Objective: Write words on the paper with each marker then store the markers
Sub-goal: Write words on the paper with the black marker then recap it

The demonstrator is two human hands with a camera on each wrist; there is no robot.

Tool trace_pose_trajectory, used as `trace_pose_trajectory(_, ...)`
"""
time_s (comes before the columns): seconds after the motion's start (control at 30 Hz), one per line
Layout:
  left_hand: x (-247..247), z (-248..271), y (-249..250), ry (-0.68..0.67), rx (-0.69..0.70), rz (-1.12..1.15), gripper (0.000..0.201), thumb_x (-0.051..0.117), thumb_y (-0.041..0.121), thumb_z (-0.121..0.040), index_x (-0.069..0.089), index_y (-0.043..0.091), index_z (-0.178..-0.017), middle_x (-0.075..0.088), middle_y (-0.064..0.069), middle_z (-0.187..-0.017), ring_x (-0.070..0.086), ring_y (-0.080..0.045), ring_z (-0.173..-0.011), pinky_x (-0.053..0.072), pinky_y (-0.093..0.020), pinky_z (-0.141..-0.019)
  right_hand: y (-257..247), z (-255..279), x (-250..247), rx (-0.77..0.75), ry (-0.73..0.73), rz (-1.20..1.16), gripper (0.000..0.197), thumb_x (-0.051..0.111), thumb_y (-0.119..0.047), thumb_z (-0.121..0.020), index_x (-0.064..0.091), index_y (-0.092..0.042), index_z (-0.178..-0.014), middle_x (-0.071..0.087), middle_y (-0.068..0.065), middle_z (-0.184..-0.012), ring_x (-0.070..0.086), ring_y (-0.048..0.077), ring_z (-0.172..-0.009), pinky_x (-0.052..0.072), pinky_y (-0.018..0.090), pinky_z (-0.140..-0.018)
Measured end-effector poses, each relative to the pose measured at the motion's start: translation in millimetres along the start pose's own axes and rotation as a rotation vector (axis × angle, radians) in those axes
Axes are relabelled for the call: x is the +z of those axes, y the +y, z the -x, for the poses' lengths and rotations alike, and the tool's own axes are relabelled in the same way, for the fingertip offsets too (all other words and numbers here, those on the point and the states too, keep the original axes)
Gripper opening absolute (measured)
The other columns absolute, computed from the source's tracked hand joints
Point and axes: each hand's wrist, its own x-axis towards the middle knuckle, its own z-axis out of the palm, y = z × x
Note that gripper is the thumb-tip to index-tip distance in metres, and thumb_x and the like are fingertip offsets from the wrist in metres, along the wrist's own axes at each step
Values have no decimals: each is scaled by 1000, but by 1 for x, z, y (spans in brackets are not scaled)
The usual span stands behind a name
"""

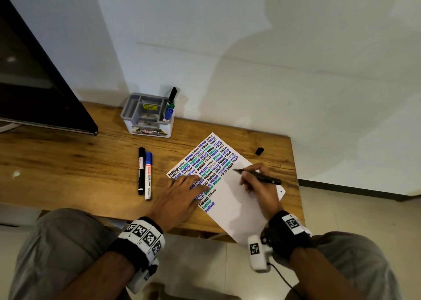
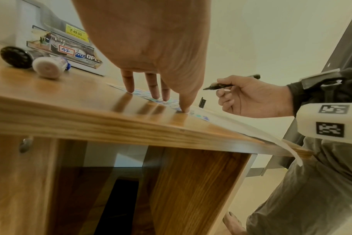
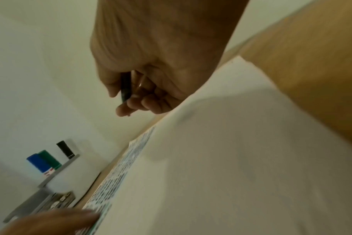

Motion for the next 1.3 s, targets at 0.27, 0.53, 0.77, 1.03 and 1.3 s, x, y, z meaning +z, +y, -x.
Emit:
trace_pose_trajectory(0.27, 5, 3, -2, 29, 30, 21, 45, 62, 35, -92, 49, 39, -134, 53, 3, -141, 51, -20, -125, 47, -42, -95, -21, -61, -59, -272, 203, 605, 24, 66, -15, -96, 60, -20, -119, 66, 0, -97, 62, 19, -83, 48, 31, -75)
trace_pose_trajectory(0.53, 1, 6, -1, 1, 16, 120, 48, 30, 43, -95, 44, 35, -140, 45, 6, -147, 42, -16, -132, 39, -42, -103, -9, -101, -49, -166, 52, 743, 38, 76, -7, -84, 60, -17, -117, 65, 4, -93, 68, 28, -91, 54, 41, -85)
trace_pose_trajectory(0.77, -11, 0, -1, 28, -42, 233, 50, 27, 48, -93, 38, 36, -140, 44, 13, -143, 37, -10, -133, 30, -38, -105, -22, -75, -15, -255, -19, 495, 34, 77, -5, -85, 61, -17, -112, 72, 7, -91, 72, 19, -88, 53, 24, -80)
trace_pose_trajectory(1.03, -22, 0, 0, 71, -115, 336, 46, 35, 61, -91, 46, 34, -127, 54, 14, -130, 47, -6, -123, 34, -36, -98, -27, -3, 50, -232, -380, 129, 38, 78, -8, -87, 58, -10, -119, 66, 12, -96, 67, 31, -96, 59, 45, -89)
trace_pose_trajectory(1.3, -25, 3, -4, 162, -151, 389, 19, 59, 45, -93, 58, 27, -98, 66, 13, -106, 57, -6, -103, 27, -30, -84, -25, 14, 72, -256, -372, 180, 35, 74, -13, -91, 57, -12, -122, 69, 4, -110, 68, 26, -104, 58, 39, -93)
